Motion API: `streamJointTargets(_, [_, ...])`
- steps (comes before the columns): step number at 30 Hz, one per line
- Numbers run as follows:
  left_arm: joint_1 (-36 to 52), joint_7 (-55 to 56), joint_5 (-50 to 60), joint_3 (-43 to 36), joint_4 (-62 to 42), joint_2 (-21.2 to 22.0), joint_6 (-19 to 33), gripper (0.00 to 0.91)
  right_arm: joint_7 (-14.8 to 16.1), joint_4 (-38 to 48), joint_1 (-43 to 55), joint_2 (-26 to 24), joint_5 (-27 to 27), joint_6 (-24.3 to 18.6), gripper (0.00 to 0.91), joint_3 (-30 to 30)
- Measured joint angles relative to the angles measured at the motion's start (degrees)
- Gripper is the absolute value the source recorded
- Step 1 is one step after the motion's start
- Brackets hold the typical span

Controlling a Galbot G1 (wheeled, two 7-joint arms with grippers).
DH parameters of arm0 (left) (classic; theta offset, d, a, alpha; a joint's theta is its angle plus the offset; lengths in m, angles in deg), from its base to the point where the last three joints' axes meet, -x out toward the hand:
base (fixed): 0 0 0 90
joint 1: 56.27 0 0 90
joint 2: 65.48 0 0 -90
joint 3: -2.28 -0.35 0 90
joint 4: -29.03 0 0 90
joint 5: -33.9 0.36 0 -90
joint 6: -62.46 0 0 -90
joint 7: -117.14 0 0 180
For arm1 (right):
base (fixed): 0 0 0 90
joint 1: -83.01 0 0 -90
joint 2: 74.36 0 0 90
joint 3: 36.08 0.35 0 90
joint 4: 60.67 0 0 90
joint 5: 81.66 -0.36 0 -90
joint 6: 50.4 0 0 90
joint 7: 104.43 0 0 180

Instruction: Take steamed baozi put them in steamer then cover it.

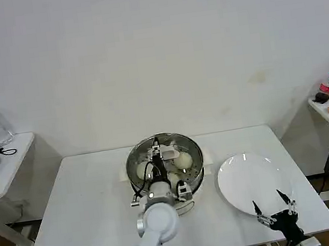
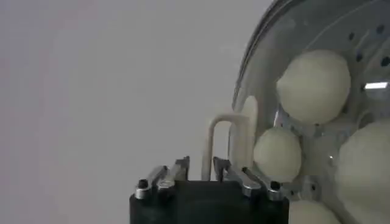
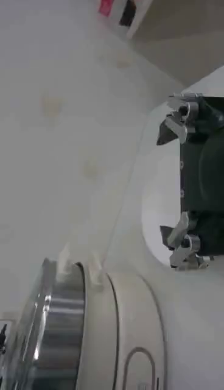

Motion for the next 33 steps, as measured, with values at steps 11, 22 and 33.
streamJointTargets(11, [-6.38,1.29,-3.55,-0.9,11.01,-4.25,0.89,0.907,-0.06,0.45,0.13,0.18,0.29,0.0,0.907,-0.66])
streamJointTargets(22, [-18.67,15.61,-22.83,8.31,22.54,-9.36,8.68,0.907,-0.65,0.37,0.14,-0.52,-0.68,-0.33,0.907,-1.26])
streamJointTargets(33, [-35.04,31.03,-64.03,25.96,21.52,-10.61,26.95,0.907,-1.45,-2.02,-2.31,-3.3,-3.94,0.82,0.907,-3.72])
